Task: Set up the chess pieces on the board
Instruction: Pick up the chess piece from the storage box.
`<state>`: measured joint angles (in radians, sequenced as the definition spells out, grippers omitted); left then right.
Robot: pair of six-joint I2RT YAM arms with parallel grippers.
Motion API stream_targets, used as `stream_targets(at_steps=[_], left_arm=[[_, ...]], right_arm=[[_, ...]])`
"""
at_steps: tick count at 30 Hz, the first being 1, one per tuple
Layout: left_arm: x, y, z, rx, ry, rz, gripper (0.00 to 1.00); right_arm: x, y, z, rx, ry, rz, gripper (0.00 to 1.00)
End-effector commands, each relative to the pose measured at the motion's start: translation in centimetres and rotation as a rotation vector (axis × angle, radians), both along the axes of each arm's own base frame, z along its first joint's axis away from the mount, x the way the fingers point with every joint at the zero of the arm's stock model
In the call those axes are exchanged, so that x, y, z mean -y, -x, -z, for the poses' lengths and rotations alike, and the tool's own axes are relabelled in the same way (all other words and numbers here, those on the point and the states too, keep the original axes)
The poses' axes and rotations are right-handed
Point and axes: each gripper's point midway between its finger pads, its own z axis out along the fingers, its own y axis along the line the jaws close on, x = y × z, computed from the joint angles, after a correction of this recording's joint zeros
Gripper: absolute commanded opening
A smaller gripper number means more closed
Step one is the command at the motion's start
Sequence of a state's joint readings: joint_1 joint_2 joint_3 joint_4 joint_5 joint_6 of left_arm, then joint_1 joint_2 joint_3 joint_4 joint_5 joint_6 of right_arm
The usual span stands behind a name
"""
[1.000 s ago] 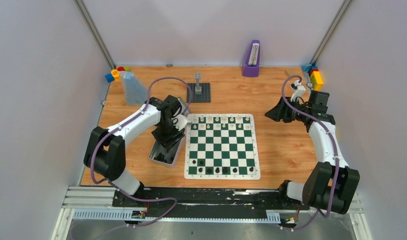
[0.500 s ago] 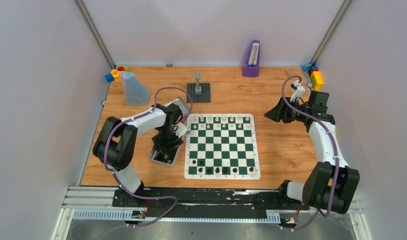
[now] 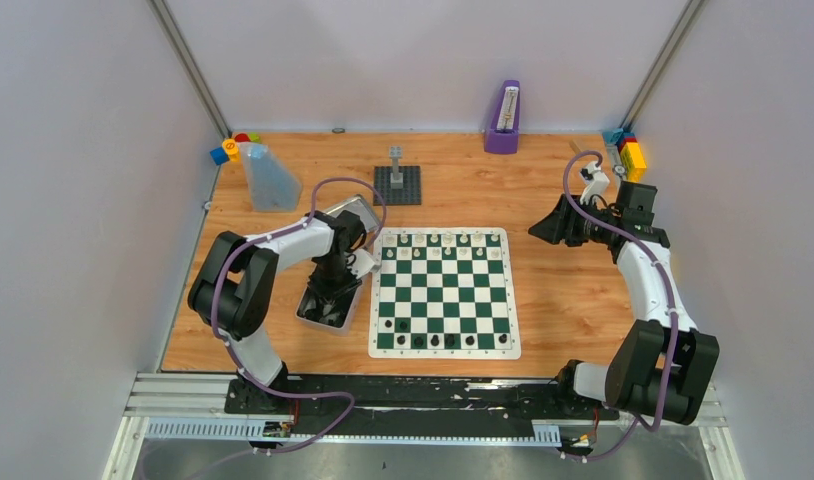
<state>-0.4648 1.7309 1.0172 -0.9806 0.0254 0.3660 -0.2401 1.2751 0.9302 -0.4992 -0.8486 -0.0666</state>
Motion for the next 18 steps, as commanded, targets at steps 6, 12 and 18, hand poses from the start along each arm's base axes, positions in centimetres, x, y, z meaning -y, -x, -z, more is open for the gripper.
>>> stream_targets(at_steps=[6,12,18], left_arm=[[1.4,-1.8,-1.5,0.112,0.096,0.014,0.19],[1.7,-3.0,-3.3,0.183,0.112,0.014,0.08],[1.7,-3.3,-4.1,0.207,0.120,0.019,0.02]], right_arm=[[-0.1,-0.4,-0.5,0.031,-0.004,-0.030,0.47],[-0.1,-0.4,-0.4,0.028,-0.001,-0.030,0.47],[0.0,-0.5,-0.2,0.022,-0.003,-0.031,0.47]])
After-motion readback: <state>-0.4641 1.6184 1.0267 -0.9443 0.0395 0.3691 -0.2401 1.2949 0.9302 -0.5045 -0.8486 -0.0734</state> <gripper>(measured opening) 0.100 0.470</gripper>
